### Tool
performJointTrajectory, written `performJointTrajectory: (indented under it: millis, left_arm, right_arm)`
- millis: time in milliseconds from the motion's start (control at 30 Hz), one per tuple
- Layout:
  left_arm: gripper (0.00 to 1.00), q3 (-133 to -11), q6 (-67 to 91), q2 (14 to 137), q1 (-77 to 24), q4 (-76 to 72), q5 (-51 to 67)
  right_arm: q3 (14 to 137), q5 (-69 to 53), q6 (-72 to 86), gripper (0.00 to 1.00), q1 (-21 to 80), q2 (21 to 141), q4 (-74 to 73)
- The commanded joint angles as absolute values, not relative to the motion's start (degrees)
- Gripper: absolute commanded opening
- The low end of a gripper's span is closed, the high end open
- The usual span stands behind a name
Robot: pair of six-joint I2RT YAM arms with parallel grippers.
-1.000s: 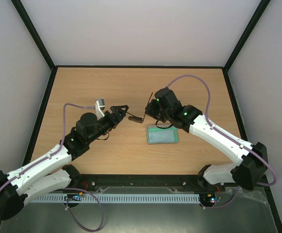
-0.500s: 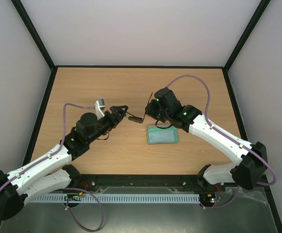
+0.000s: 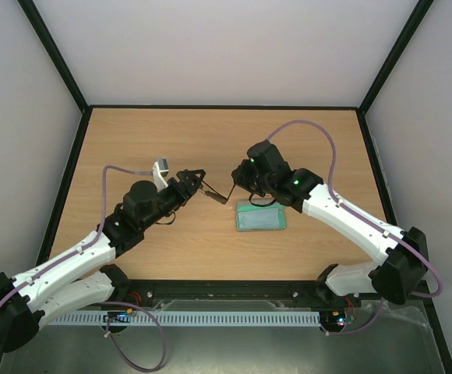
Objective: Organize the sunglasses
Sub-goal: Fold the sunglasses.
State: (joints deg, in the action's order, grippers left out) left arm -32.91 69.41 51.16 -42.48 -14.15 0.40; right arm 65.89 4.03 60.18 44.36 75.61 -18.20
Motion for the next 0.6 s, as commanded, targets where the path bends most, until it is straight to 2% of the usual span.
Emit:
performJointTrajectory:
  millis: [0, 167, 567]
  left_arm:
    - [0.65, -32.44, 68.57, 51.5, -42.71, -15.29, -0.26]
    - [0.63, -32.47, 68.56, 51.64, -42.71, -15.3, -0.26]
    - [0.61, -32.57, 66.67, 50.91, -41.89, -14.52, 2.41]
  right_arm:
    - [66.91, 4.13, 59.5, 0.17, 44.66, 76.15, -19.07]
    - [67.05, 4.17, 59.42, 0.17, 44.67, 76.03, -19.07]
    - [74.52, 8.26, 54.86, 0.3, 44.67, 72.07, -26.51]
